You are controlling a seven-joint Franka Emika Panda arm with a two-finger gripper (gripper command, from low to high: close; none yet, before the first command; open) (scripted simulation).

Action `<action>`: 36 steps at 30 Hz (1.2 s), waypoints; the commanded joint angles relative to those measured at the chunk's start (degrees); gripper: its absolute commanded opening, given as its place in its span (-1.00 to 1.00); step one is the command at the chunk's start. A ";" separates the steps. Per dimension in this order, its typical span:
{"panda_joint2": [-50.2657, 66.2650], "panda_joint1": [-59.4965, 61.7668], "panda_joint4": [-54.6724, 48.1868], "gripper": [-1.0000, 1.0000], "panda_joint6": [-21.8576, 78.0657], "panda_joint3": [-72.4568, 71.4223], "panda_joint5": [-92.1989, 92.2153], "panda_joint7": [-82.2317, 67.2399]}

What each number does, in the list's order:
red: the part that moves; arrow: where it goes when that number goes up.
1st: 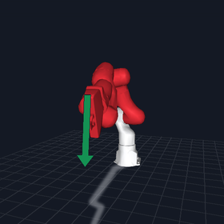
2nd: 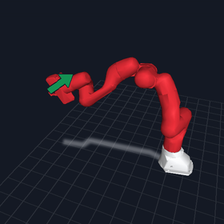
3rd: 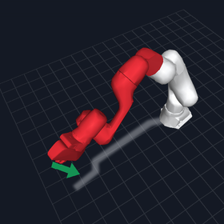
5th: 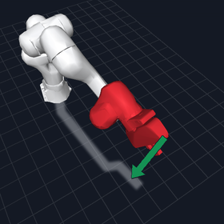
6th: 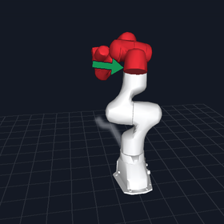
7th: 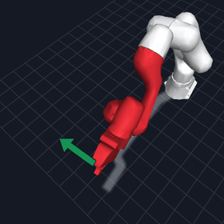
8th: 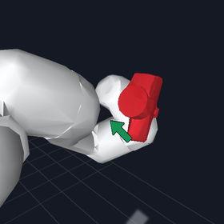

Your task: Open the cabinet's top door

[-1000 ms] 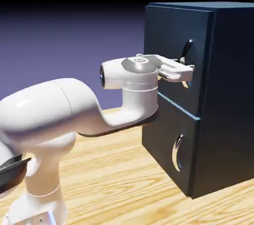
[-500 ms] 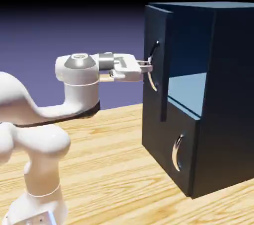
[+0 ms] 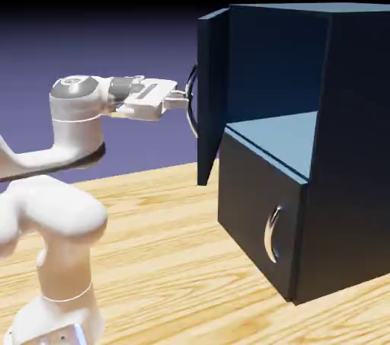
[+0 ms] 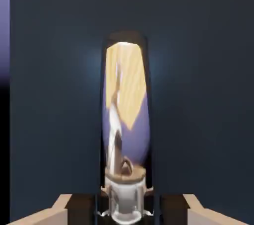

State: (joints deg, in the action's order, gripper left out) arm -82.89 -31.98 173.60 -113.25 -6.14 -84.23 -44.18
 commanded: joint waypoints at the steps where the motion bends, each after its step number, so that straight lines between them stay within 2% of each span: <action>1: 0.46 -0.24 -0.28 -1.00 1.37 -2.08 2.00 0.21; 9: 7.55 -0.05 -5.52 -1.00 13.56 -18.70 17.61 3.03; 16: 17.55 5.95 -15.34 -1.00 25.59 -33.23 30.07 6.51; 26: 30.27 24.71 -35.31 -1.00 43.13 -53.13 42.10 10.41; 36: 33.82 45.48 -53.06 -1.00 55.51 -69.05 48.16 10.55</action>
State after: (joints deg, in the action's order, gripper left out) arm -49.07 13.49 120.54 -57.67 -75.18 -36.06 -33.62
